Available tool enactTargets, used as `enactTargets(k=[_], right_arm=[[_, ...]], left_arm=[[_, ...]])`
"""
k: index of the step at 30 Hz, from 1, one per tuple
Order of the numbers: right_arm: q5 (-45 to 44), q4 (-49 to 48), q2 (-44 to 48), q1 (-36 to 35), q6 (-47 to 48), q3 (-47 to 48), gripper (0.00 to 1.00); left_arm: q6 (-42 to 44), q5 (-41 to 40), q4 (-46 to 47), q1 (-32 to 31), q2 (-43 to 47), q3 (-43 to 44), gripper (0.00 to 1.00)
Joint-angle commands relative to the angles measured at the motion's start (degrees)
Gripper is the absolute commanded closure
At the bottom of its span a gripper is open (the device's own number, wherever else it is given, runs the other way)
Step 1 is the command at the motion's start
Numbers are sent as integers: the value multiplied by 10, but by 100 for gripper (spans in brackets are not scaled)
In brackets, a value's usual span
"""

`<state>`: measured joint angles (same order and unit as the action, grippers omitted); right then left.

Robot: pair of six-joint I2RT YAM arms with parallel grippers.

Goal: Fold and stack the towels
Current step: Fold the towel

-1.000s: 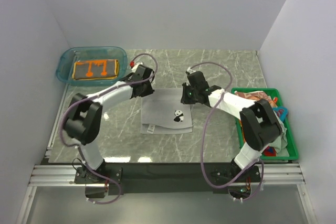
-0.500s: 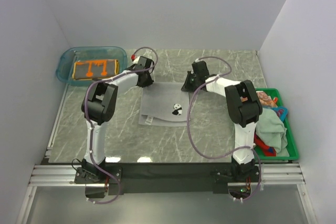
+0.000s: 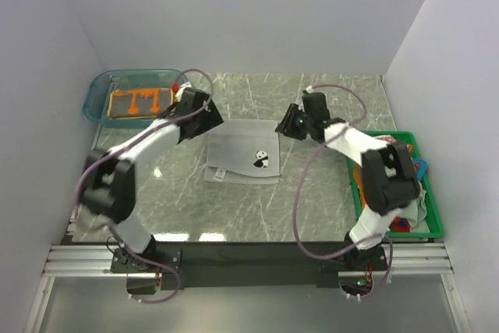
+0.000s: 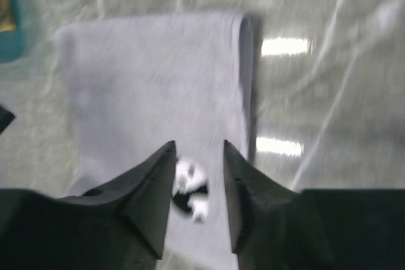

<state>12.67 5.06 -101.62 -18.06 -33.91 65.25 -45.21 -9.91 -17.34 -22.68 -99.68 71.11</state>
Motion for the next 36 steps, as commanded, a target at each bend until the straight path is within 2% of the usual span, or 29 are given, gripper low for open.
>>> enactTargets(k=[1, 4, 8, 10, 14, 24, 28, 31, 36], right_arm=[[12, -44, 96, -3, -44, -85, 52], [23, -80, 160, -4, -77, -173, 51], [27, -129, 220, -11, -113, -275, 51], [29, -159, 240, -11, -134, -301, 52], [33, -190, 248, -14, -164, -347, 52], [48, -260, 200, -29, -201, -389, 53], [48, -276, 180, -36, -206, -392, 53], [52, -284, 167, -37, -212, -392, 54], [42, -280, 158, -40, -213, -392, 54]], left_arm=[[-49, 2, 8, -10, 126, -88, 11], [-73, 11, 16, -19, 199, -177, 11], [-115, 39, 48, -26, 249, -268, 24], [-130, 50, 85, -26, 257, -306, 27], [-149, 67, 114, -28, 231, -320, 31], [-163, 75, 157, -27, 196, -341, 43], [-165, 73, 168, -29, 179, -352, 58], [-160, 77, 169, -29, 167, -357, 84], [-154, 69, 169, -29, 164, -370, 94]])
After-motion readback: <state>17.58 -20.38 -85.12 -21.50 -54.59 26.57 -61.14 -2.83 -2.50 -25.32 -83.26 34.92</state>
